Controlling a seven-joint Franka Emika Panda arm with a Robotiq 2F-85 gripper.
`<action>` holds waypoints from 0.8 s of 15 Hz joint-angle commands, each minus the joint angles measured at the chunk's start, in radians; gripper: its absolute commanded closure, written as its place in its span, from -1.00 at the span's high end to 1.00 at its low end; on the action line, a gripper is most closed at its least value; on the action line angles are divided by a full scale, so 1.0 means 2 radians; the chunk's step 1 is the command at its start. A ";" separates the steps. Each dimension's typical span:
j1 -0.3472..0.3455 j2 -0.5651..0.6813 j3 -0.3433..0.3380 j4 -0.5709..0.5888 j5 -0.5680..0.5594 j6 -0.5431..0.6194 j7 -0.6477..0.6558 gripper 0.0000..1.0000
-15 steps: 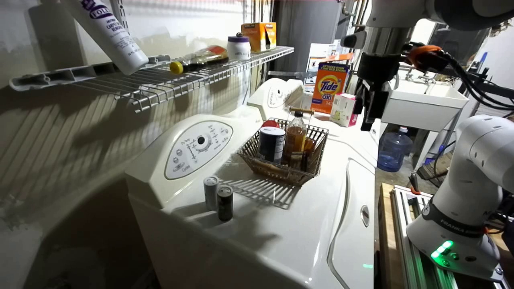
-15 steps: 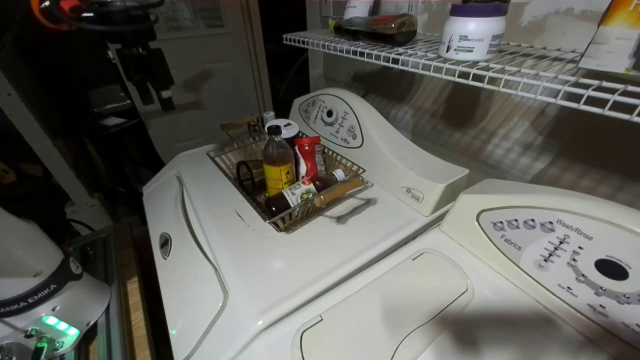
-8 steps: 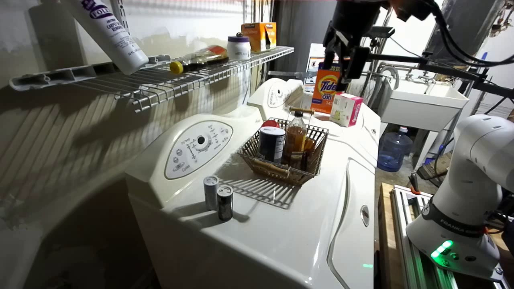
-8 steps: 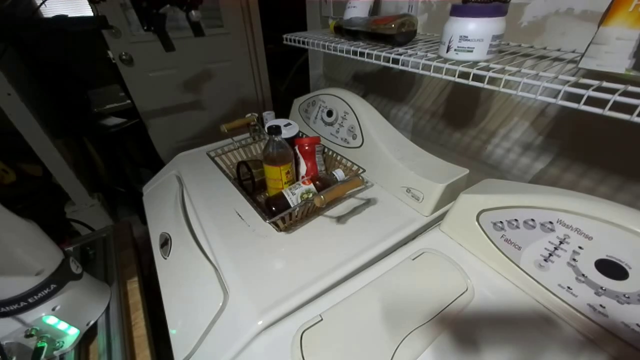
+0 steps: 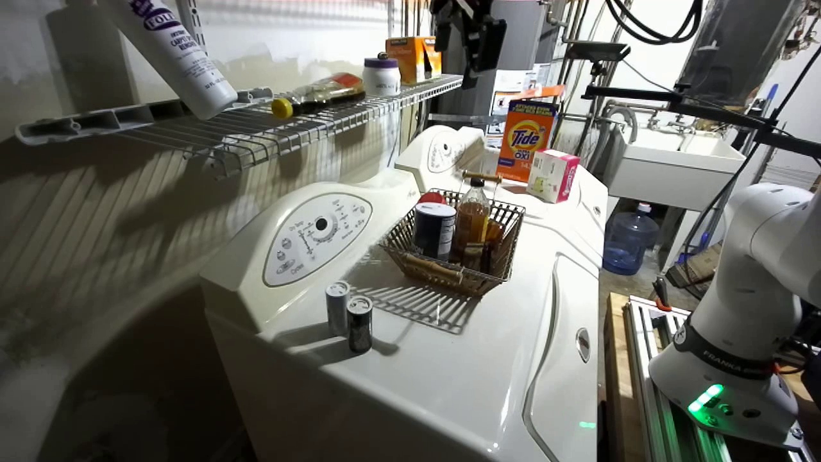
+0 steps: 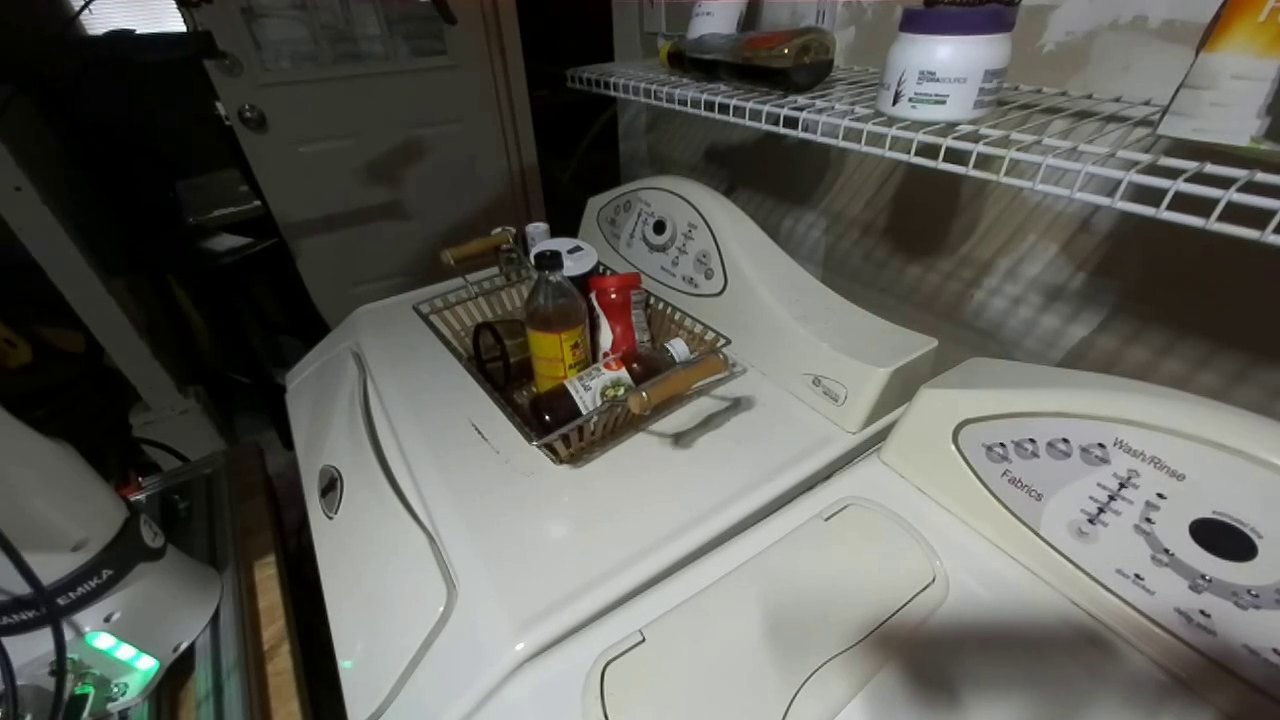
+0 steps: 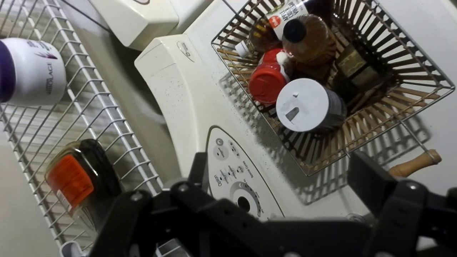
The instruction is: Put the bottle lying down upright
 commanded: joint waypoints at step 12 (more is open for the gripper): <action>0.018 0.032 -0.013 0.031 -0.005 0.118 -0.164 1.00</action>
